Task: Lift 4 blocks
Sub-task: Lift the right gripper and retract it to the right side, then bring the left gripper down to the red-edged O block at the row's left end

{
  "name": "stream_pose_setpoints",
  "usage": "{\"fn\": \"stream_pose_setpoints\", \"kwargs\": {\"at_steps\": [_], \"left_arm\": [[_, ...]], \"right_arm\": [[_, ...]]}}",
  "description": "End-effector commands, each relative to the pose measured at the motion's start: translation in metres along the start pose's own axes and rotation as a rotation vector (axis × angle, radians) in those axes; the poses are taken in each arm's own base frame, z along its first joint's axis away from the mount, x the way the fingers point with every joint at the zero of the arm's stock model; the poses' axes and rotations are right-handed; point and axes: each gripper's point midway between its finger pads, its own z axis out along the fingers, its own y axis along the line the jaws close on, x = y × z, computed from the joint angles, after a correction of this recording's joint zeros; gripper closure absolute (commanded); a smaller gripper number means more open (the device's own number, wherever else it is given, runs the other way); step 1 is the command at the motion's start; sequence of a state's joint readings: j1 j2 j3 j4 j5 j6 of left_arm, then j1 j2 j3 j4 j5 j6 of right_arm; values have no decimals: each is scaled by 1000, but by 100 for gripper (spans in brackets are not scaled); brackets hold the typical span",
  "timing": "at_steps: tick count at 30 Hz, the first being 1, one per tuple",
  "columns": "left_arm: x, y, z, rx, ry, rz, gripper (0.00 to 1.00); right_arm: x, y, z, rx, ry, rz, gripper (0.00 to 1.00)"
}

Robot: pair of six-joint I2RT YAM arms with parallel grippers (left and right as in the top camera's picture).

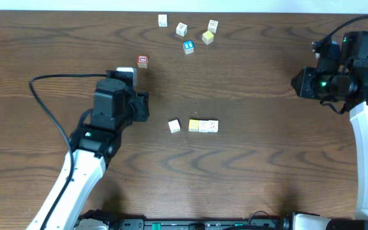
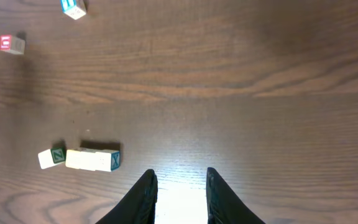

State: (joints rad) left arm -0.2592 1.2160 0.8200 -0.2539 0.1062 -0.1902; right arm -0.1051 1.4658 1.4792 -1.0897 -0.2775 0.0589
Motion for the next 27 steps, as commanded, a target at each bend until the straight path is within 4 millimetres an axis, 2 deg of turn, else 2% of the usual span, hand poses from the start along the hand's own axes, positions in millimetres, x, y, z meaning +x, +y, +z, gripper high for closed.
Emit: {"fn": "stream_pose_setpoints", "kwargs": {"at_steps": [1,6,12,13,15,19,21,22,27], "left_arm": [[18,-17,10,44,98,-49,49],[58,-33,15,37,247,-105,49],[84,-36,8,-97,297,-251,49],[88,-35,7,-127,300,-272,49],[96,-30,3,-190,305,-307,59],[100,-25,2,-238,305,-295,69],[98,-24,6,-242,292,-293,86],[96,-25,10,-237,283,-291,89],[101,-29,32,-232,292,-293,93]], "right_arm": [[16,4,13,-29,49,-11,76],[41,-3,33,-25,121,9,77],[48,-5,39,-25,138,17,77],[48,-5,39,-25,137,16,82],[47,-5,39,-25,133,15,91],[47,-5,39,-25,134,16,93],[47,-5,39,-25,135,16,94],[47,-5,39,-26,135,16,95],[48,-2,40,-31,138,15,96]]}}
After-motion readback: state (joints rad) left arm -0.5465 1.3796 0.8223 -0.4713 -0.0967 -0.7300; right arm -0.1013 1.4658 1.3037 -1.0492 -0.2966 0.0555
